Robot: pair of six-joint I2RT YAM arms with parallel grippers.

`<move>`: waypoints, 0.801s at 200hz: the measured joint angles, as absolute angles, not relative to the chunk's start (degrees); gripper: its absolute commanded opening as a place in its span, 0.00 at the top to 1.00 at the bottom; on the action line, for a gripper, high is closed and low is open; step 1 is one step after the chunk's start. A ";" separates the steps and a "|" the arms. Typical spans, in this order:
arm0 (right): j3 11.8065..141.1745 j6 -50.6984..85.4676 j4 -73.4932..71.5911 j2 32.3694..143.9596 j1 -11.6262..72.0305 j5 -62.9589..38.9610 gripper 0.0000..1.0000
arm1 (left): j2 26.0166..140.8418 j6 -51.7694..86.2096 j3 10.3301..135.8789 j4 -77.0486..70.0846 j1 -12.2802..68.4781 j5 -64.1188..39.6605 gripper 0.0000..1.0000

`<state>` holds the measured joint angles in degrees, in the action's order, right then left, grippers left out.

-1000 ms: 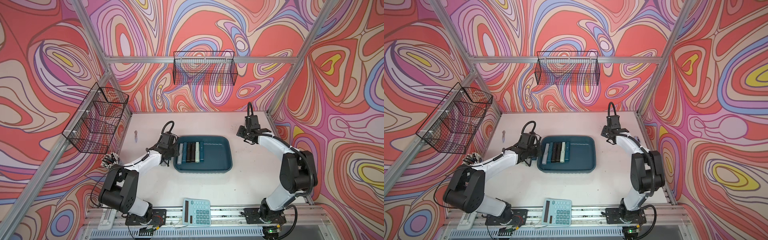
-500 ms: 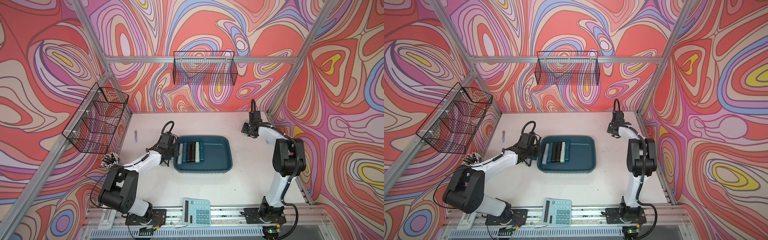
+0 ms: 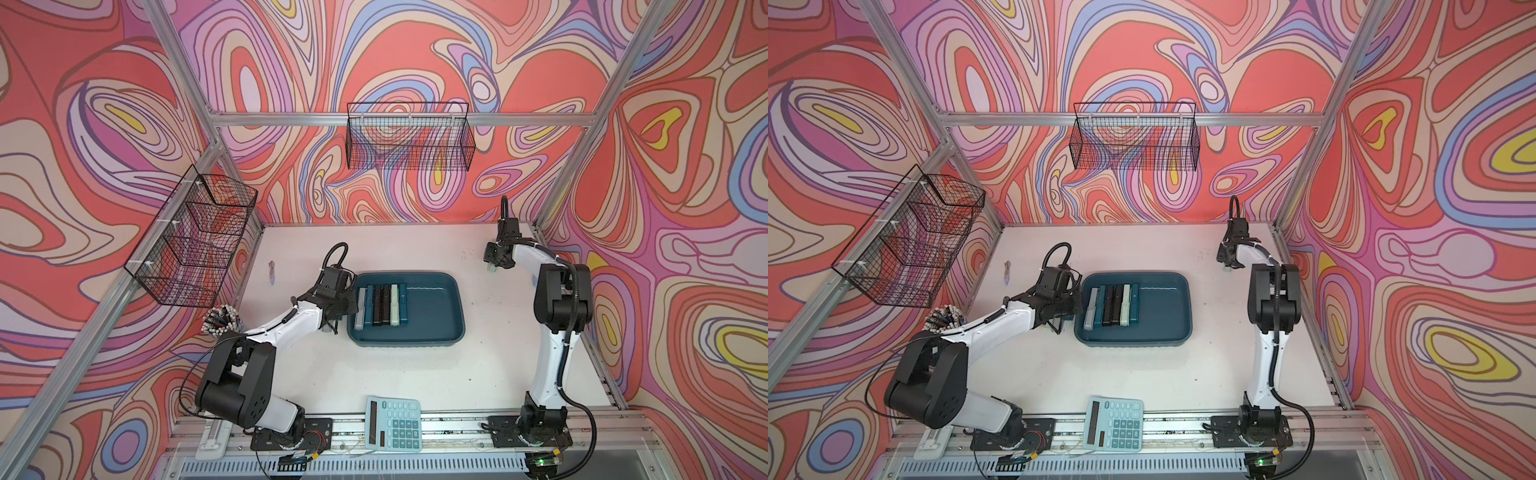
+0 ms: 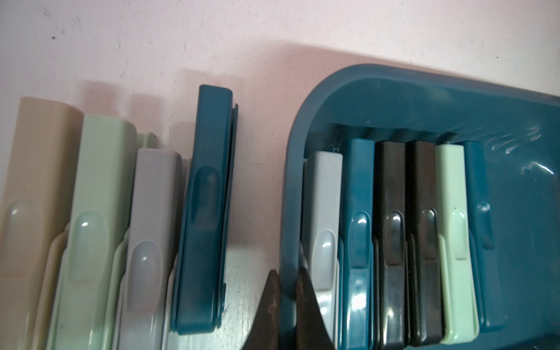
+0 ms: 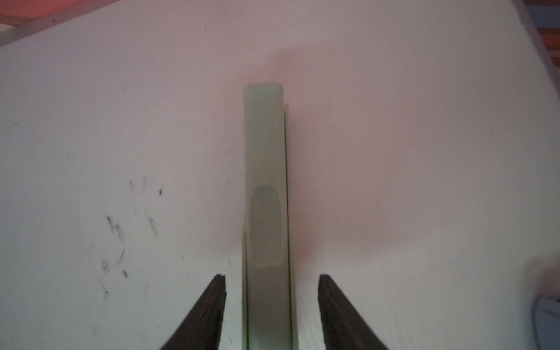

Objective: Put the pruning pliers into the storage box
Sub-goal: Pick up the pruning pliers from the center of the board.

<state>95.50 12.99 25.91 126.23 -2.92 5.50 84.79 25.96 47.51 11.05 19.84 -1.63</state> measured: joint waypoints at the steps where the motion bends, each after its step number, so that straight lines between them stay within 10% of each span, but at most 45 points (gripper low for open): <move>1: 95.53 12.97 25.93 126.26 -2.92 5.50 0.50 | 84.79 25.96 47.51 11.05 19.84 -1.63 0.95; 160: 93.25 13.17 23.81 126.89 -3.36 3.81 0.76 | 84.73 26.02 47.79 11.99 19.84 -1.45 0.95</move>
<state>93.25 13.17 23.81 126.89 -3.36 3.81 84.73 26.02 47.79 11.99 19.84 -1.45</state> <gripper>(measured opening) 0.284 0.073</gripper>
